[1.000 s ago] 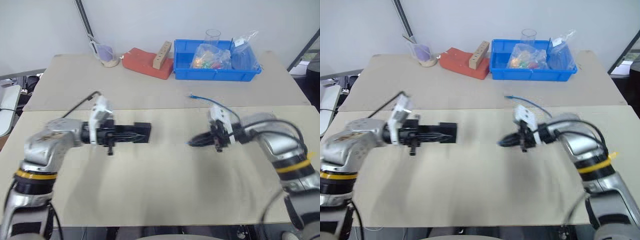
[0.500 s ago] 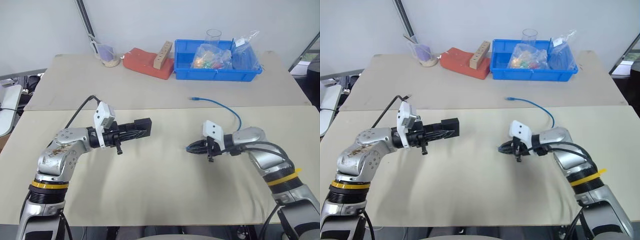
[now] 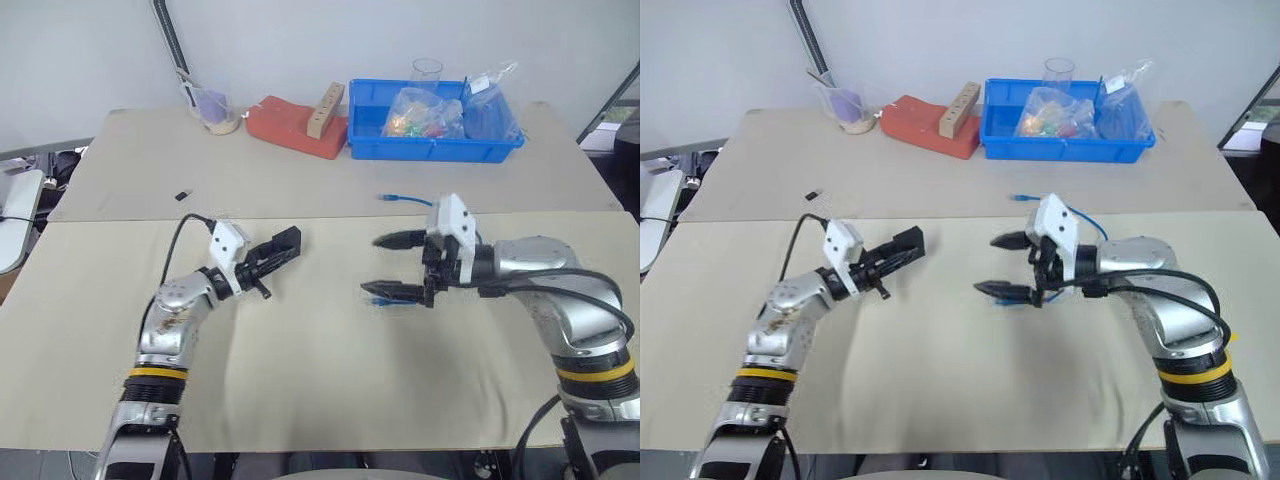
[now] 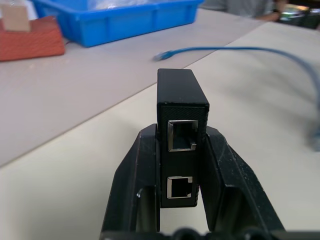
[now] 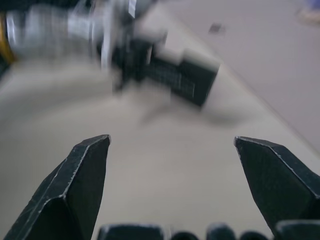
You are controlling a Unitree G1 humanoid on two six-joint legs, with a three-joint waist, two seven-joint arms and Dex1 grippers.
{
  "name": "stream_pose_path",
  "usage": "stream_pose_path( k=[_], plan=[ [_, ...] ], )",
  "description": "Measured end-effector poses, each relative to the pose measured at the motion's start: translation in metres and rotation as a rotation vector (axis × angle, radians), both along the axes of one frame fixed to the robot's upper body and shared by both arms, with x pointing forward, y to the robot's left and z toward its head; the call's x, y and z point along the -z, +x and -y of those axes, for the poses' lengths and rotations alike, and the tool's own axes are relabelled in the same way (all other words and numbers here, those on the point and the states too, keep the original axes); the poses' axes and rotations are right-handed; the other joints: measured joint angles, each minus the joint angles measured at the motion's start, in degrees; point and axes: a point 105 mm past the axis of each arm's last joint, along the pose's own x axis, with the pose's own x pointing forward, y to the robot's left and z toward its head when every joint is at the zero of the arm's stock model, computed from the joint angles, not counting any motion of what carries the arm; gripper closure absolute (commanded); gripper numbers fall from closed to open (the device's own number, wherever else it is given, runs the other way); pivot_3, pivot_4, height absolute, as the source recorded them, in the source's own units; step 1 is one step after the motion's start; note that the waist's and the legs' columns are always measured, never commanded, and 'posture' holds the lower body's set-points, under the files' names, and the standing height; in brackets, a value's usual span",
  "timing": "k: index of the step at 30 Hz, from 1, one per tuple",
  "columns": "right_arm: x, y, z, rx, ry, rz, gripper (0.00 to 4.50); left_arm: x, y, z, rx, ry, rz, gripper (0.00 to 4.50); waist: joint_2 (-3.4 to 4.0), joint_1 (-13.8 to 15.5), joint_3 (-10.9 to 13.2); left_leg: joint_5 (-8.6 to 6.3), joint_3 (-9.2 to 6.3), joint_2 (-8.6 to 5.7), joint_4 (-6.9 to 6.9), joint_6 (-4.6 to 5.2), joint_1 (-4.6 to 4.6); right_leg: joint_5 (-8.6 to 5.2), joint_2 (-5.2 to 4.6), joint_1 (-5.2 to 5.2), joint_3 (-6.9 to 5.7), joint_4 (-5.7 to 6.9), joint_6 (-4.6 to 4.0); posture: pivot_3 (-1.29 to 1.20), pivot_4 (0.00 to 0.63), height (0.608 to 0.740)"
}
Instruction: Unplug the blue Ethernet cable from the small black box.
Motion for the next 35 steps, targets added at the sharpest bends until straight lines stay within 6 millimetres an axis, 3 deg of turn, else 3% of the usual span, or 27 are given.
stream_pose_path(
  k=[6,14,21,25,27,30,35],
  plan=[
    [-0.003,0.007,0.004,0.114,0.014,0.001,0.03,0.012,0.01,0.002,-0.051,0.014,0.03,3.95,0.0,0.4,0.0,0.0,0.03,-0.04,0.01,0.0,-0.01,0.0,-0.04,0.0,-0.01,-0.03,0.0,0.0,0.15,0.74],
    [0.0,0.009,0.002,0.13,0.002,0.013,0.0,0.018,0.012,-0.003,-0.036,0.039,0.016,0.03,0.0,-0.1,0.0,0.0,0.01,-0.01,-0.01,0.0,0.02,0.0,0.03,-0.01,-0.02,0.03,0.0,0.0,0.15,0.74],
    [0.011,0.013,0.016,0.123,-0.054,0.015,0.0,0.007,-0.012,-0.04,-0.027,0.086,-0.05,0.03,0.0,-0.5,0.0,0.0,-0.02,0.03,-0.04,0.0,0.01,0.0,0.03,-0.02,-0.03,0.03,0.0,0.0,0.15,0.74],
    [0.013,0.01,0.034,0.09,-0.115,-0.016,0.0,-0.028,-0.041,-0.078,-0.005,0.229,-0.105,0.03,-0.07,-0.9,0.0,0.0,-0.06,0.08,-0.1,0.0,0.03,0.0,0.05,-0.04,-0.04,0.01,0.0,0.0,0.15,0.74],
    [0.007,0.009,0.045,0.093,-0.119,-0.021,0.0,-0.059,-0.047,-0.096,-0.05,0.28,-0.077,0.03,-0.05,-0.9,0.1,0.0,-0.07,0.08,-0.11,0.01,0.07,-0.01,0.04,-0.01,-0.05,-0.02,0.0,0.0,0.15,0.74],
    [0.003,0.006,0.051,0.084,-0.116,-0.028,0.0,-0.085,-0.059,-0.099,-0.03,0.321,-0.057,0.03,-0.05,-0.9,0.1,0.0,-0.04,0.08,-0.15,0.01,0.12,-0.01,0.03,0.09,-0.04,-0.15,0.01,0.0,0.15,0.74],
    [0.006,0.012,0.062,0.135,-0.11,-0.051,0.0,-0.088,-0.065,-0.096,0.01,0.357,-0.081,0.03,-0.04,-1.0,0.1,-0.01,0.02,0.08,-0.19,0.01,0.12,-0.01,0.04,0.07,-0.02,-0.16,0.0,0.0,0.15,0.74]
  ],
)
